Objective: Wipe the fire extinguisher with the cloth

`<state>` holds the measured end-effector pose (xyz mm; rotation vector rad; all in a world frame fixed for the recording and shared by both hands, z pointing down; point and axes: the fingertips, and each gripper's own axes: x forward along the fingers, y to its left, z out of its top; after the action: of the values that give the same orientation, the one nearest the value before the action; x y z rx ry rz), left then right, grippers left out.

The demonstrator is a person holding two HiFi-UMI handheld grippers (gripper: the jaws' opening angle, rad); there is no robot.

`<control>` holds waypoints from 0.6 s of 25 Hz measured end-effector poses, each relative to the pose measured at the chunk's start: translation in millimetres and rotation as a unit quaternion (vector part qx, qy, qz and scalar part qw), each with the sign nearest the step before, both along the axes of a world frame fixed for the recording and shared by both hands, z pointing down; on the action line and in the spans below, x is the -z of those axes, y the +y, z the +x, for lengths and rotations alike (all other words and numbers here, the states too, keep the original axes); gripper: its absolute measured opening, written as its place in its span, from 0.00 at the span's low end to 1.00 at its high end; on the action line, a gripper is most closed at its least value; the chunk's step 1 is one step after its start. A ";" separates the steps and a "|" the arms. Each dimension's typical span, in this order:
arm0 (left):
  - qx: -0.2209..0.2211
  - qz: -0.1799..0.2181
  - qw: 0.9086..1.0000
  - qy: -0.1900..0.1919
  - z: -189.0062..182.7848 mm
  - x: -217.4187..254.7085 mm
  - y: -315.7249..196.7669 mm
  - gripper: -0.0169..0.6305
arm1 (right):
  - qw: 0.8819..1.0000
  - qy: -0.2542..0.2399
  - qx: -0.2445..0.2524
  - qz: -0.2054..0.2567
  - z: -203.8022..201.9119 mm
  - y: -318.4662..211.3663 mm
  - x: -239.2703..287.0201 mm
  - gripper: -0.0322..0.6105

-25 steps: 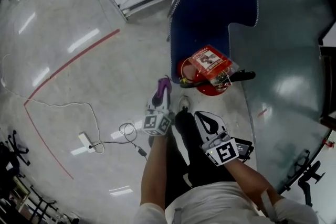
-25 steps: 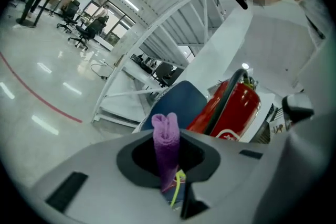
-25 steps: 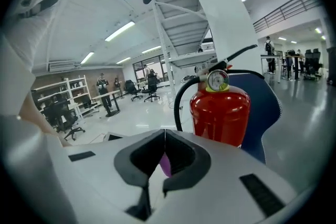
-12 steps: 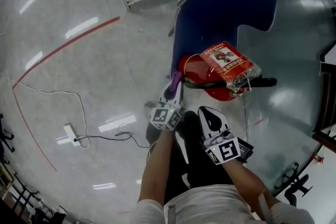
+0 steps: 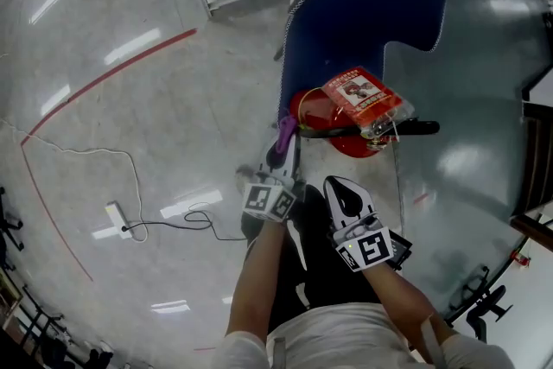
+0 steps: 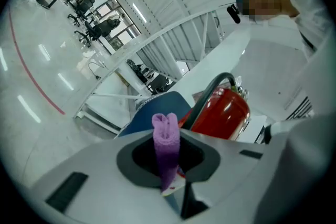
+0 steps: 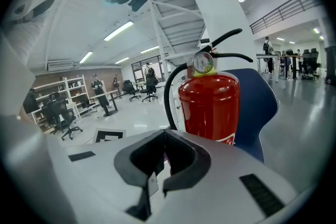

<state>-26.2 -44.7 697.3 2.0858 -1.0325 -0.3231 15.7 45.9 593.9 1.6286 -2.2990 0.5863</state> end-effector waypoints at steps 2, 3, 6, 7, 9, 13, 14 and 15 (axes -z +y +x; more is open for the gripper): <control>0.007 0.007 1.000 0.011 -4.6 22.2 -0.5 0.11 | 1.000 0.000 -0.003 0.003 -1.6 1.7 11.6 0.07; 0.010 0.011 1.000 0.015 -7.0 33.6 -0.7 0.11 | 1.000 0.000 -0.005 0.004 -2.3 2.9 17.7 0.07; 0.011 0.021 0.999 0.024 -12.4 66.8 -3.8 0.11 | 1.000 0.002 -0.015 0.012 -3.1 6.9 35.4 0.07; 0.010 0.026 0.999 0.024 -13.8 78.1 -5.6 0.11 | 1.000 0.003 -0.019 0.015 -3.1 8.0 40.8 0.07; 0.003 0.039 0.999 0.018 -15.5 101.0 -8.5 0.11 | 0.999 0.005 -0.027 0.020 -3.6 11.1 52.1 0.07; -0.021 0.048 0.999 0.003 -12.3 135.6 -13.0 0.11 | 0.999 0.009 -0.035 0.026 -7.0 20.1 69.8 0.07; -0.027 0.047 0.999 -0.003 -10.2 141.0 -14.1 0.11 | 0.999 0.011 -0.036 0.026 -7.7 23.5 73.2 0.07; -0.033 0.046 0.998 -0.008 -7.8 145.1 -15.5 0.11 | 0.999 0.013 -0.039 0.027 -7.6 26.5 76.2 0.07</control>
<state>-34.1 -60.2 552.2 2.2038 -0.9730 -0.3264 8.0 72.4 517.7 1.7464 -2.2605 0.5194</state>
